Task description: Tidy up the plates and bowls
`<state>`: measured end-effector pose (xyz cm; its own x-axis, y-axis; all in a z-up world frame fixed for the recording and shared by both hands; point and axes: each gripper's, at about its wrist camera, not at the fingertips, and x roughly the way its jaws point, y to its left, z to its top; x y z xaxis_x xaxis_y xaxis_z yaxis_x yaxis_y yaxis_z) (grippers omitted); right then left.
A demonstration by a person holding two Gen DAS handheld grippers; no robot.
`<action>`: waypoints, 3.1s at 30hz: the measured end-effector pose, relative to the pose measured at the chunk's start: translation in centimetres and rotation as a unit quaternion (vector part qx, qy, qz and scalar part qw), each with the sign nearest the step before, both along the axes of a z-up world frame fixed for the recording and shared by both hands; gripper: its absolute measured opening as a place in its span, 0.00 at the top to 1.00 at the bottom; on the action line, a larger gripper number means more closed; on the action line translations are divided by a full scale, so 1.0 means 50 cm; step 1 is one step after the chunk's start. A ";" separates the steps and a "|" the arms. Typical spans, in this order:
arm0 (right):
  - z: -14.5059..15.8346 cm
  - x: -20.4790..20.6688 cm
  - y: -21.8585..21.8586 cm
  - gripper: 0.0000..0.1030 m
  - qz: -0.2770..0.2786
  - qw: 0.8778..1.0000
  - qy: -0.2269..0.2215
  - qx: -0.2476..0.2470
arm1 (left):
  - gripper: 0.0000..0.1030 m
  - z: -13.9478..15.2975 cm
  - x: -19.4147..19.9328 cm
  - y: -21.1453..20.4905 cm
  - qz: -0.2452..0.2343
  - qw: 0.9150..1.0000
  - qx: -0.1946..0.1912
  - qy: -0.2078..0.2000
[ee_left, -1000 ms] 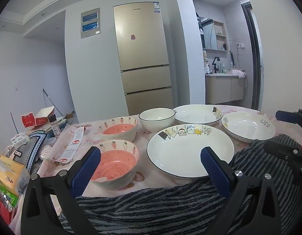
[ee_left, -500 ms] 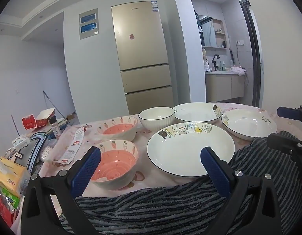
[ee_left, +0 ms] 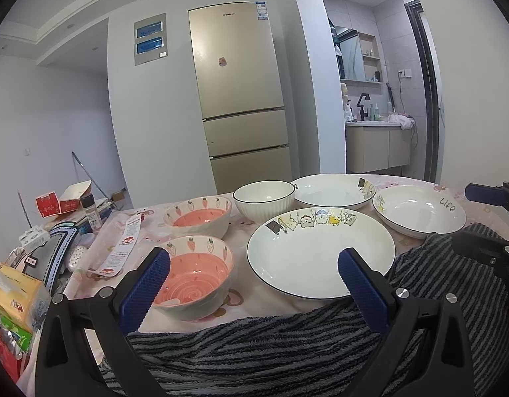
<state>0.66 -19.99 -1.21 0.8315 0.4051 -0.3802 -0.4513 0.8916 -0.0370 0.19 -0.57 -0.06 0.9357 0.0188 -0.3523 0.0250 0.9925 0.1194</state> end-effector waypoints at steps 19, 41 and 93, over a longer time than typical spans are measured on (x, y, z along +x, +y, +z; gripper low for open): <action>-0.001 0.001 0.003 0.00 0.002 1.000 0.001 -0.006 | 0.00 0.000 0.004 0.005 0.004 1.000 -0.011 0.005; -0.005 0.002 0.015 0.00 0.005 1.000 0.006 -0.019 | 0.00 0.000 0.005 0.005 0.003 1.000 -0.009 0.003; -0.004 0.005 0.009 0.00 0.002 1.000 0.008 -0.012 | 0.00 -0.007 0.010 0.008 0.005 1.000 -0.016 0.006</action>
